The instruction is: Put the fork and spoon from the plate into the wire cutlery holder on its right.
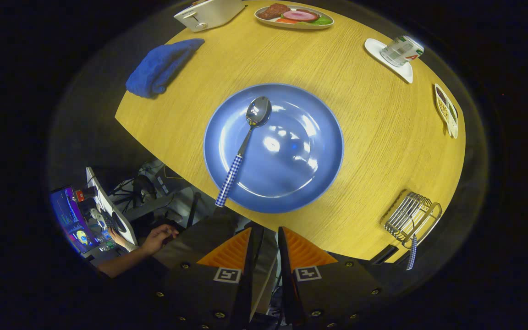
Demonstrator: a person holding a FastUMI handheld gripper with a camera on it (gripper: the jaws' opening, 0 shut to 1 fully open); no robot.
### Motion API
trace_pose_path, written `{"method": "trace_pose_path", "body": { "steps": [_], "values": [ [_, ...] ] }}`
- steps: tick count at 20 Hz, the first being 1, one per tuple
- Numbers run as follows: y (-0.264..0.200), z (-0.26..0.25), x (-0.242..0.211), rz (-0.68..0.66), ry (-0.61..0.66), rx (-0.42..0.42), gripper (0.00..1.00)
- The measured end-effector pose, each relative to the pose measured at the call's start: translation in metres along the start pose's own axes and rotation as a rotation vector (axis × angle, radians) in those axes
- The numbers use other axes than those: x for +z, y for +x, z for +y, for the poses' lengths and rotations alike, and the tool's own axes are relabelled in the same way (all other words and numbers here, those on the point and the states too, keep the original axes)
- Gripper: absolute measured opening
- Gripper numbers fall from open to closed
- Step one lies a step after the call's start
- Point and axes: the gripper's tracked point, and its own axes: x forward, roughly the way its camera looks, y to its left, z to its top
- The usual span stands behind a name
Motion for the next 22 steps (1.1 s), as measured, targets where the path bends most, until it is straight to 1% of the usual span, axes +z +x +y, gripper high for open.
{"method": "trace_pose_path", "body": {
  "steps": [4, 9, 15, 19, 22],
  "values": [
    [0.015, 0.022, 0.018, -0.014, 0.027, 0.031, 0.29],
    [0.042, 0.044, 0.037, -0.021, 0.104, 0.082, 0.29],
    [0.071, 0.045, 0.047, -0.024, 0.188, 0.097, 0.29],
    [0.078, 0.042, 0.052, -0.018, 0.208, 0.102, 0.29],
    [0.077, 0.04, 0.056, 0.004, 0.188, 0.124, 0.28]
  ]
}}
